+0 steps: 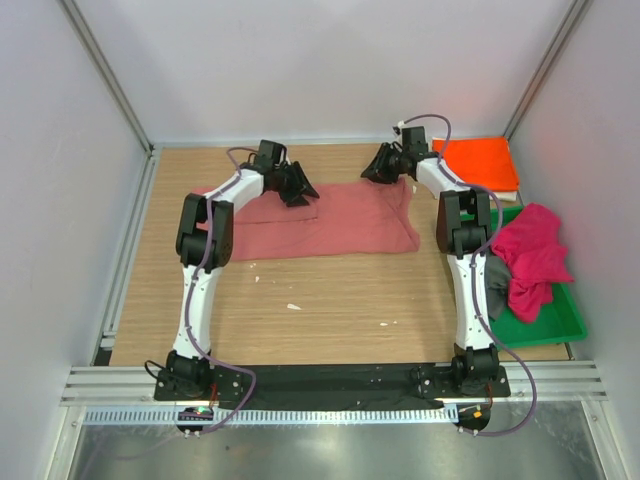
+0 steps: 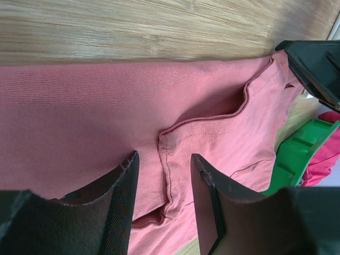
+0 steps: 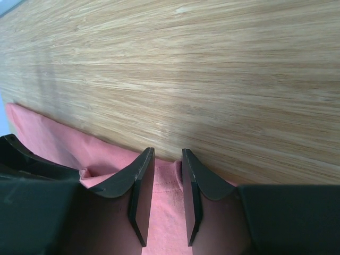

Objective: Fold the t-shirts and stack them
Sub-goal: Fold the tshirt

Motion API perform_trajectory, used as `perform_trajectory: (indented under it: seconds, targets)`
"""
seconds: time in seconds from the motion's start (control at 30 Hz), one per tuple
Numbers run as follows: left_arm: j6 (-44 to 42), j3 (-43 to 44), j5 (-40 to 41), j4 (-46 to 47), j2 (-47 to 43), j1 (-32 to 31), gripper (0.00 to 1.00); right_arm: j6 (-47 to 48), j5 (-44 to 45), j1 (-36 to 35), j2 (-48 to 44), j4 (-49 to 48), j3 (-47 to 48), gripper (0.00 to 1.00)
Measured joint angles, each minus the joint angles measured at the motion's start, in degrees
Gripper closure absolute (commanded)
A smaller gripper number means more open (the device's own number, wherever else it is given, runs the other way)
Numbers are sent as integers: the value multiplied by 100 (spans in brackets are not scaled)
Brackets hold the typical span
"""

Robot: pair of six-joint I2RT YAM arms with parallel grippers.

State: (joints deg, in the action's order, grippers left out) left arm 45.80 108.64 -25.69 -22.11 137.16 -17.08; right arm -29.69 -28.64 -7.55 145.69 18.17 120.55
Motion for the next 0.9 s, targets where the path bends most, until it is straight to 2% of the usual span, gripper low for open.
perform_trajectory:
  seconds: [0.2,0.53,0.9]
  targets:
    - [203,13,-138,72,63,48,57,-68,-2,7,72,-17,74,74]
    - [601,22,-280,352,184,72,64,-120,0,63,74,-26,74,99]
    - [610,2,-271,369,179,72,62,-214,52,81,13,118,66,99]
